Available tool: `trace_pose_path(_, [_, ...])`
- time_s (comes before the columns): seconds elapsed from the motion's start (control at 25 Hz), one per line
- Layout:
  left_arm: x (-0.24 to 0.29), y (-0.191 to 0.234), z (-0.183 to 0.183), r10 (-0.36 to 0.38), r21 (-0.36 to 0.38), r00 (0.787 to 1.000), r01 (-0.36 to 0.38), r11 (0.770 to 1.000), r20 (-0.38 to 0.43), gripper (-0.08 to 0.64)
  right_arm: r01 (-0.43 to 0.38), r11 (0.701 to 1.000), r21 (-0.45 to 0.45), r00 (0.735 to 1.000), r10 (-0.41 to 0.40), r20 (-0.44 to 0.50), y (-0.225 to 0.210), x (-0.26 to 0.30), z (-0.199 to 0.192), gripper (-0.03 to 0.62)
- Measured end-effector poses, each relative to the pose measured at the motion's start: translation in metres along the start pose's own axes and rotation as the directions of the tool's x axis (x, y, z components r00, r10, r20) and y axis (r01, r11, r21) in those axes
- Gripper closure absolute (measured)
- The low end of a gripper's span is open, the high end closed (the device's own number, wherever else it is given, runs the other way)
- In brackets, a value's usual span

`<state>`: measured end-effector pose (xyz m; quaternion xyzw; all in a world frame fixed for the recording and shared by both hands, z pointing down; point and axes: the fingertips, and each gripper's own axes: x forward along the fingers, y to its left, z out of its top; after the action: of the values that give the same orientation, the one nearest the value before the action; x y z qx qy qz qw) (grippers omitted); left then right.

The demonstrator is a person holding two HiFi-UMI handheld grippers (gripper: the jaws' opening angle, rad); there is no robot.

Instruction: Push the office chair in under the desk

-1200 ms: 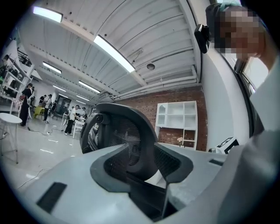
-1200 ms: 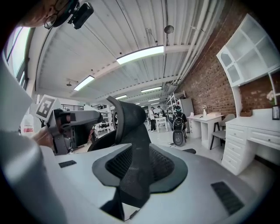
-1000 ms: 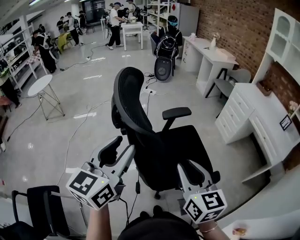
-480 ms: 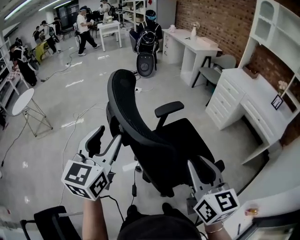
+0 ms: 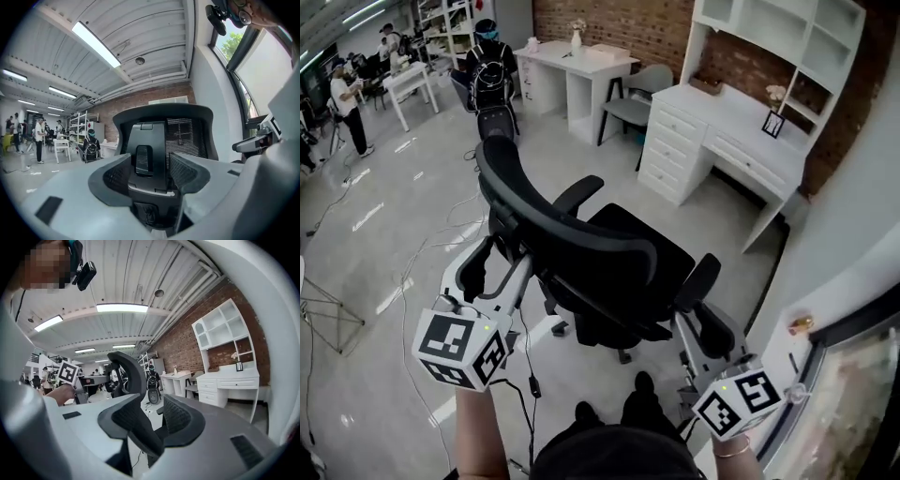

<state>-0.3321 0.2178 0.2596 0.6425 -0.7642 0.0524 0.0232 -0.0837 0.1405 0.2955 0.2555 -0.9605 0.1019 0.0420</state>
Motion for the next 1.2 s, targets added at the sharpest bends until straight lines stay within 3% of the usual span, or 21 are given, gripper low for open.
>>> trace_pose_path(0.2, [0.005,-0.003,-0.005,-0.049,0.006,0.999,0.049,0.999,-0.011,0.322,0.044,0.998,-0.053,0.998,-0.046,-0.041,0.019,-0.013,-0.014,0.406])
trace_pose_path(0.4, [0.01,0.004,-0.012,-0.051,0.031,0.998,0.052,0.998,-0.038,0.296,0.047,0.983,-0.177,0.99,-0.069,-0.121,0.039,-0.004,-0.03,0.361])
trace_pose_path(0.76, [0.015,0.006,-0.007,-0.024,0.105,0.998,0.031,0.994,-0.064,0.264,0.065,0.925,-0.375,0.96,-0.161,-0.23,0.05,0.016,-0.052,0.341])
trace_pose_path(0.92, [0.025,0.0,-0.001,-0.059,0.088,0.997,0.063,0.994,-0.05,0.261,0.089,0.885,-0.456,0.946,-0.219,-0.24,0.045,0.024,-0.056,0.341])
trace_pose_path(1.2, [0.038,-0.002,0.001,-0.051,0.117,0.997,0.057,0.991,-0.053,0.264,0.105,0.851,-0.515,0.93,-0.267,-0.251,0.028,0.038,-0.062,0.341])
